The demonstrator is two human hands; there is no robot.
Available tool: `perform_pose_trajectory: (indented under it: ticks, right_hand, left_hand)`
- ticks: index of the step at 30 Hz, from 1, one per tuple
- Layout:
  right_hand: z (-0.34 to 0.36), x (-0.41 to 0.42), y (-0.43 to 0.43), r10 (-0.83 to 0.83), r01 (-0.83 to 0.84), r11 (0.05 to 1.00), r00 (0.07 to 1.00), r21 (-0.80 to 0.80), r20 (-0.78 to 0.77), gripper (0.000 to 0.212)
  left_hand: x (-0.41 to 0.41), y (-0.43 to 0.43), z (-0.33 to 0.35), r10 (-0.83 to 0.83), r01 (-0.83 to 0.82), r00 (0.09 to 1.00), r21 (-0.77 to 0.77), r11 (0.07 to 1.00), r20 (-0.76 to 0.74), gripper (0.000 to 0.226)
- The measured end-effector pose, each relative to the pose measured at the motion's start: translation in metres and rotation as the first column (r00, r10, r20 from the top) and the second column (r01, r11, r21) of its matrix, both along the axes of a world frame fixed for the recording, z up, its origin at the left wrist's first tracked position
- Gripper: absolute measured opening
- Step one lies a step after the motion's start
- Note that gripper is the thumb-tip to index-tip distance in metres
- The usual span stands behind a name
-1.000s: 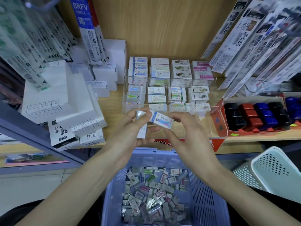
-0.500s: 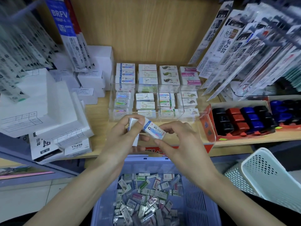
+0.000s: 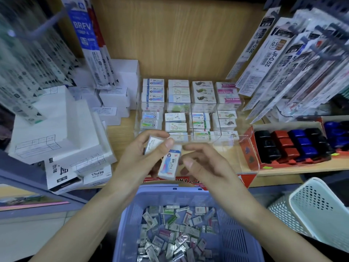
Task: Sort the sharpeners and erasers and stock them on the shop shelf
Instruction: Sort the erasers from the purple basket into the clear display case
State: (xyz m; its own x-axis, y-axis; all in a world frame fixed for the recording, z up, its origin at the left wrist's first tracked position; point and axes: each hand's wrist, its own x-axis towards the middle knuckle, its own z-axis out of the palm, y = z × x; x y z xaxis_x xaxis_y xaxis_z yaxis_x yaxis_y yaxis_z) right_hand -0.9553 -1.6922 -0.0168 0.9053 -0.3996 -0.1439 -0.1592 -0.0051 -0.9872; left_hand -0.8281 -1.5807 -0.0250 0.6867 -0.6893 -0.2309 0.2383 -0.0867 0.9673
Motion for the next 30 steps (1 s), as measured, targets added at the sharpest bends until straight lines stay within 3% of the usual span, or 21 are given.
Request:
perform_pose_trajectory:
  ticks: [3, 6, 8, 11, 13, 15, 19, 21, 24, 30]
  right_hand:
    - [0.003, 0.001, -0.008, 0.071, -0.071, 0.997, 0.997, -0.007, 0.011, 0.042]
    - [0.009, 0.0, -0.006, 0.155, -0.155, 0.988, 0.988, -0.028, 0.012, 0.038]
    - [0.01, 0.0, -0.01, 0.09, -0.089, 0.996, 0.995, -0.022, 0.037, 0.035]
    - [0.006, 0.005, -0.034, -0.194, 0.194, 0.981, 0.979, 0.005, 0.067, 0.03]
    - [0.001, 0.017, -0.06, -0.398, 0.4, 0.912, 0.917, -0.09, 0.04, 0.031]
    - [-0.009, 0.037, -0.083, -0.489, 0.475, 0.832, 0.872, -0.287, 0.027, 0.029]
    - [-0.03, 0.071, -0.112, -0.468, 0.343, 0.614, 0.883, -0.711, 0.022, 0.027]
    - [-0.038, 0.072, -0.123, -0.474, 0.304, 0.533, 0.88, -0.79, 0.019, 0.032]
    - [-0.048, 0.061, -0.127, -0.451, 0.226, 0.502, 0.892, -0.835, -0.03, 0.036]
    - [-0.05, 0.071, -0.123, -0.456, 0.182, 0.33, 0.89, -0.926, 0.012, 0.04]
  left_hand:
    - [-0.001, 0.0, 0.001, -0.08, 0.08, 0.997, 0.024, 0.997, -0.017, 0.044]
    - [-0.007, -0.001, 0.003, -0.109, 0.11, 0.994, 0.048, 0.993, -0.013, 0.05]
    - [-0.011, -0.004, 0.004, -0.071, 0.072, 0.997, 0.08, 0.994, -0.014, 0.046]
    - [-0.004, -0.007, 0.003, 0.063, -0.054, 0.983, 0.054, 0.997, -0.172, 0.026]
    - [0.002, -0.007, 0.004, 0.094, -0.095, 0.963, 0.008, 0.995, -0.252, 0.018]
    - [0.002, -0.006, 0.005, 0.072, -0.075, 0.973, -0.007, 0.997, -0.22, 0.029]
    - [0.001, -0.006, 0.004, 0.024, -0.029, 0.989, -0.034, 0.999, -0.149, 0.033]
    - [0.002, -0.006, 0.002, 0.012, -0.015, 0.993, -0.03, 0.999, -0.118, 0.029]
    - [0.001, -0.005, 0.002, 0.001, -0.001, 0.999, 0.0, 1.0, -0.045, 0.025]
    - [0.0, -0.003, -0.005, -0.045, 0.043, 0.997, 0.027, 0.999, 0.068, 0.027]
